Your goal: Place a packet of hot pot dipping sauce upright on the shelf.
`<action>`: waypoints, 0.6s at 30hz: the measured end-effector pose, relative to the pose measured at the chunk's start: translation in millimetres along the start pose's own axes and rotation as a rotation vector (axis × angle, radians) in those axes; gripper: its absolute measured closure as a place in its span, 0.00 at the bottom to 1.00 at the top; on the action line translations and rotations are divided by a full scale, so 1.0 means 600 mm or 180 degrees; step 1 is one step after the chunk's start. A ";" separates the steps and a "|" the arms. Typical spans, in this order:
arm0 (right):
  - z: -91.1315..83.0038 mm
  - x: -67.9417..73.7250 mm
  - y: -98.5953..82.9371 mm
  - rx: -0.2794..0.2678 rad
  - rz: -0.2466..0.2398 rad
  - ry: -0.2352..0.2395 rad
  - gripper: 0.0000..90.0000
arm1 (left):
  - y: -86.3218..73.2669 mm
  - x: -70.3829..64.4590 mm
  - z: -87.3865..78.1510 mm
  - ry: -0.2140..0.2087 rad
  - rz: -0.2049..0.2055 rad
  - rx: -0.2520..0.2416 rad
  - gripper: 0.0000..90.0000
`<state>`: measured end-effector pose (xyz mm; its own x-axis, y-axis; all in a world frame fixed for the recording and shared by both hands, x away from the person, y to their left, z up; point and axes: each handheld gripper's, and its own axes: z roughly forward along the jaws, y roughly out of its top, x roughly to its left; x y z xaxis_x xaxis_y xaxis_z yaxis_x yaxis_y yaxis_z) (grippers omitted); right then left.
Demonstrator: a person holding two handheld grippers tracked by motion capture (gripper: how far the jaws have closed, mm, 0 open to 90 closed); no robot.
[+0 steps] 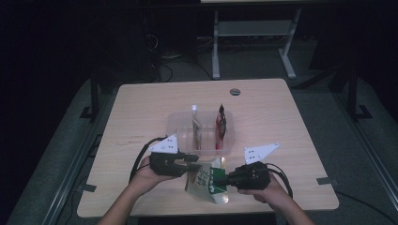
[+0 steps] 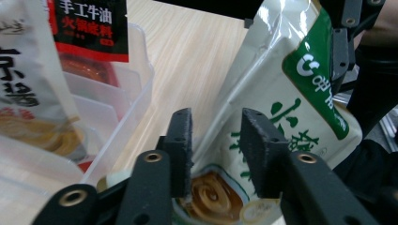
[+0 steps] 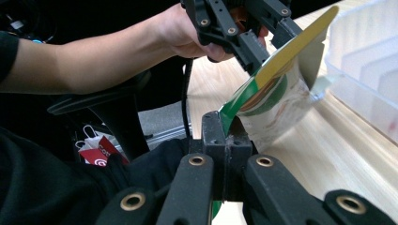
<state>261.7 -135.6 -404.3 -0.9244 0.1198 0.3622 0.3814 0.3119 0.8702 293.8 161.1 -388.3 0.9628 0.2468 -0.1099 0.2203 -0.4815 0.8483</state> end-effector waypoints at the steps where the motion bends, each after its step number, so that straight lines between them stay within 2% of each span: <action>1: 0.000 0.001 0.002 0.0003 -0.0012 0.0007 1.00 | -0.003 -0.003 -0.009 0.0023 0.0020 0.0040 0.67; 10: 0.002 0.015 0.021 -0.0037 -0.0174 0.0012 1.00 | -0.028 -0.019 -0.044 0.0135 -0.0039 0.0086 0.52; 11: 0.003 0.018 0.027 -0.0037 -0.0227 -0.0003 1.00 | -0.037 -0.023 -0.054 0.0194 -0.0069 0.0089 0.51; 13: 0.004 0.020 0.031 -0.0021 -0.0267 -0.0016 1.00 | -0.048 -0.025 -0.062 0.0229 -0.0114 0.0109 0.49; 18: 0.008 0.022 0.044 -0.0034 -0.0345 -0.0019 1.00 | -0.077 -0.028 -0.076 0.0251 -0.0230 0.0182 0.42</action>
<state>259.2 -121.1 -378.3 -0.9602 0.0917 0.2639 0.2793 0.3132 0.9077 260.5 217.3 -401.9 0.9294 0.3468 -0.1267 0.2993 -0.5067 0.8085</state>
